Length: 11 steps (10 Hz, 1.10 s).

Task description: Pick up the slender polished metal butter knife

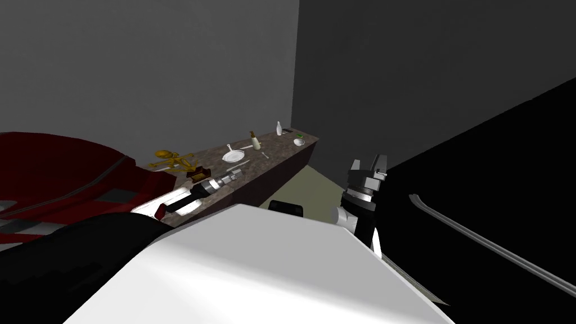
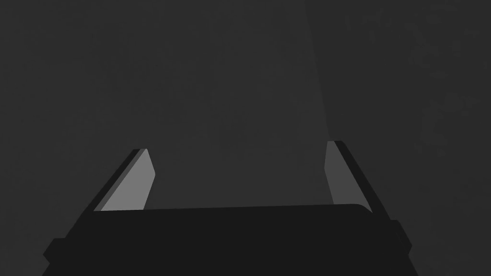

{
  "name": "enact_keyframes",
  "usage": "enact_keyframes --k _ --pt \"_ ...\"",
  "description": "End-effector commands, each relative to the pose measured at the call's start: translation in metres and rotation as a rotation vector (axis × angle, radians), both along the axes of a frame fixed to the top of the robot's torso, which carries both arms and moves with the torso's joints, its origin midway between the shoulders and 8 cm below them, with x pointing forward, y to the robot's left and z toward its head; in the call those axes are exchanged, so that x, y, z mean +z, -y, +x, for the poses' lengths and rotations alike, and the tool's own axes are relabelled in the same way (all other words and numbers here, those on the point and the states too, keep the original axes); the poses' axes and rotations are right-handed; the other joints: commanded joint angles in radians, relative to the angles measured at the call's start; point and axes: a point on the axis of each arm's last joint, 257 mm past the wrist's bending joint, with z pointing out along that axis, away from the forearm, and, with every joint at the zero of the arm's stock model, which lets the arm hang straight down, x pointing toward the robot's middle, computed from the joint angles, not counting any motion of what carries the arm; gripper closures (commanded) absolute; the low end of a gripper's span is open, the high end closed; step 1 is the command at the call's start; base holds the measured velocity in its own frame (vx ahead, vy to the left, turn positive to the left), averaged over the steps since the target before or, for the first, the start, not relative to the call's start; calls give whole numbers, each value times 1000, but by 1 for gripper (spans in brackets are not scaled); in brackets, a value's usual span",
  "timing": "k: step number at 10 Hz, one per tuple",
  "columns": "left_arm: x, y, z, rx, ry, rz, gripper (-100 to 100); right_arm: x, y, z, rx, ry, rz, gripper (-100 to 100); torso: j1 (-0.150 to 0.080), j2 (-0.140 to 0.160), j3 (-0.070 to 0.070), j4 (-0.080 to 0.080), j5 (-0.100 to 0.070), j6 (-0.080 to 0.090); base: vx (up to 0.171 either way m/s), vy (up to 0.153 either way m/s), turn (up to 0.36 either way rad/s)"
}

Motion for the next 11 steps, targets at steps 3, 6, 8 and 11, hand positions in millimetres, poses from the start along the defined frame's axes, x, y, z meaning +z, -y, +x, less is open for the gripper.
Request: enact_keyframes --k 3,6,8,11 --pt "-23 -16 -15 -29 -97 85 -100 0 0 0 0 0 0 0 0 -1 0 0 0 0 11 25 -143" --pt "-55 -43 -38 -46 -220 174 -100 0 0 0 0 0 0 0 0 -2 -1 0 0 -1 30 22 -148" --pt "-67 -59 -49 -60 -284 227 -100 0 0 0 0 0 0 0 0 -3 -1 -1 0 -1 41 31 -138" --pt "-77 -77 -60 -82 -349 293 -100 0 0 0 0 0 0 0 0 -4 -2 -1 0 -1 46 25 -109"
